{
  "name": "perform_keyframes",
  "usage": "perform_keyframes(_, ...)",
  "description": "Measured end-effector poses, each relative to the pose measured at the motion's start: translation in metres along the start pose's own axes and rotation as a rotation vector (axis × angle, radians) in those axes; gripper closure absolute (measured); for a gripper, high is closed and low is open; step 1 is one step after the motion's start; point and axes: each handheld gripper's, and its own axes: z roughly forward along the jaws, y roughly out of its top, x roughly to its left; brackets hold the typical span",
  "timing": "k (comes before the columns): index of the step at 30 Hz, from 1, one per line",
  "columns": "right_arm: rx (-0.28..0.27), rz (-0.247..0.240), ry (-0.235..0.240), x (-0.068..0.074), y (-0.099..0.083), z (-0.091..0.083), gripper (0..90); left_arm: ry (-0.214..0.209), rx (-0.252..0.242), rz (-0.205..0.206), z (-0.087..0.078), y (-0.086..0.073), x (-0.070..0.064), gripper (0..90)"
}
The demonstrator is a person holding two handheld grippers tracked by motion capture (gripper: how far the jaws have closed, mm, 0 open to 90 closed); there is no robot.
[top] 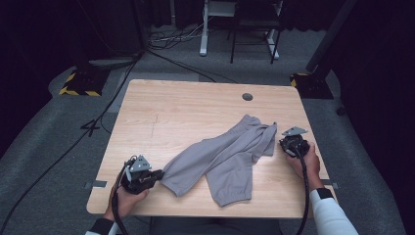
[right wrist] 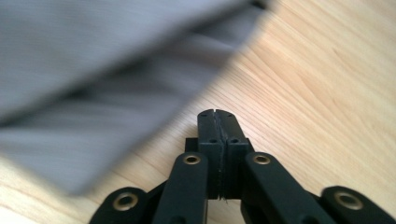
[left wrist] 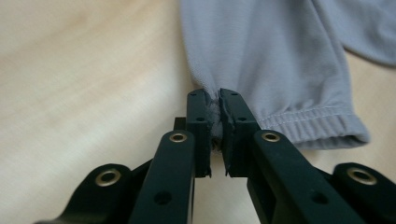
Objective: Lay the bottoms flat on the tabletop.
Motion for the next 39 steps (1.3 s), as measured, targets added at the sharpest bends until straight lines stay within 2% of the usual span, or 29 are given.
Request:
perform_keyframes(2,-0.002,0.022,0.009,-0.002,-0.002,-0.002,77.6,-0.042,0.007,-0.009,0.000,-0.009,-0.009,81.5)
perform_keyframes(3,-0.034,0.042,0.057,-0.004,-0.004,-0.010,70.9,-0.051,0.015,0.004,0.000,-0.012,-0.015,73.8)
perform_keyframes(4,-0.056,0.057,0.080,-0.002,-0.004,-0.017,66.6,-0.031,0.013,0.023,-0.001,-0.012,-0.021,64.6)
perform_keyframes(5,-0.076,0.061,0.096,0.001,-0.002,-0.024,62.0,0.012,-0.009,0.056,-0.004,-0.008,-0.031,58.4)
perform_keyframes(6,-0.076,0.061,0.096,0.001,-0.002,-0.024,62.0,0.012,-0.009,0.056,-0.004,-0.008,-0.031,52.7)
perform_keyframes(7,-0.142,0.057,0.192,0.011,-0.001,-0.042,56.7,0.036,-0.058,0.058,-0.005,0.001,-0.036,46.5)
perform_keyframes(9,-0.183,0.002,0.268,0.029,0.000,-0.057,53.1,0.039,-0.069,0.060,-0.004,0.008,-0.037,38.3)
perform_keyframes(10,-0.183,0.002,0.268,0.029,0.000,-0.057,53.1,0.036,-0.078,0.075,-0.001,0.017,-0.038,38.3)
perform_keyframes(11,-0.203,-0.073,0.342,0.052,0.001,-0.066,51.4,0.058,-0.088,0.103,0.009,0.038,-0.038,36.7)
perform_keyframes(12,-0.203,-0.100,0.373,0.064,0.002,-0.069,50.2,0.066,-0.091,0.111,0.016,0.049,-0.038,35.6)
perform_keyframes(13,-0.202,-0.132,0.391,0.075,0.003,-0.070,48.3,0.066,-0.091,0.111,0.016,0.049,-0.038,35.4)
perform_keyframes(14,-0.202,-0.132,0.391,0.075,0.003,-0.070,48.3,0.056,-0.095,0.115,0.025,0.061,-0.037,35.4)
perform_keyframes(15,-0.195,-0.152,0.411,0.085,0.005,-0.071,47.1,0.041,-0.099,0.110,0.035,0.073,-0.036,35.2)
perform_keyframes(17,-0.154,-0.173,0.453,0.106,0.007,-0.063,45.6,0.052,-0.096,0.119,0.059,0.095,-0.035,34.8)
perform_keyframes(19,-0.136,-0.180,0.455,0.112,0.007,-0.059,45.6,0.070,-0.076,0.115,0.085,0.112,-0.034,35.7)
perform_keyframes(20,-0.120,-0.186,0.463,0.116,0.006,-0.056,46.5,0.047,-0.045,0.098,0.099,0.119,-0.033,36.4)
perform_keyframes(21,-0.107,-0.195,0.459,0.120,0.005,-0.053,49.9,0.050,-0.016,0.093,0.113,0.123,-0.034,36.9)
perform_keyframes(22,-0.084,-0.218,0.455,0.126,0.002,-0.049,56.4,0.051,0.045,0.105,0.135,0.127,-0.036,42.3)
perform_keyframes(23,-0.089,-0.215,0.470,0.125,0.000,-0.049,59.7,0.056,0.072,0.119,0.143,0.128,-0.039,43.1)
perform_keyframes(24,-0.089,-0.215,0.470,0.125,0.000,-0.049,59.7,0.056,0.072,0.119,0.143,0.128,-0.039,45.6)
perform_keyframes(25,-0.088,-0.232,0.464,0.124,-0.001,-0.051,70.0,0.063,0.077,0.126,0.147,0.127,-0.040,54.4)
perform_keyframes(26,-0.086,-0.243,0.463,0.123,-0.003,-0.053,73.9,0.068,0.077,0.132,0.150,0.127,-0.041,60.2)
perform_keyframes(27,-0.086,-0.243,0.463,0.123,-0.003,-0.053,73.9,0.067,0.080,0.140,0.150,0.127,-0.042,60.2)
perform_keyframes(29,-0.087,-0.284,0.460,0.118,-0.011,-0.059,85.4,0.053,0.083,0.167,0.145,0.121,-0.039,81.9)
perform_keyframes(30,-0.081,-0.288,0.456,0.116,-0.015,-0.062,86.2,0.053,0.083,0.167,0.145,0.121,-0.039,84.6)
perform_keyframes(32,-0.072,-0.289,0.459,0.114,-0.018,-0.065,86.7,0.042,0.088,0.161,0.139,0.116,-0.033,85.6)
perform_keyframes(33,-0.051,-0.292,0.448,0.106,-0.026,-0.071,86.8,0.053,0.090,0.154,0.135,0.113,-0.029,85.7)
perform_keyframes(34,-0.051,-0.292,0.448,0.106,-0.026,-0.071,86.8,0.065,0.086,0.138,0.130,0.110,-0.024,85.7)
perform_keyframes(39,0.007,-0.231,0.406,0.074,-0.050,-0.085,86.7,0.096,0.050,0.063,0.098,0.095,0.004,85.6)
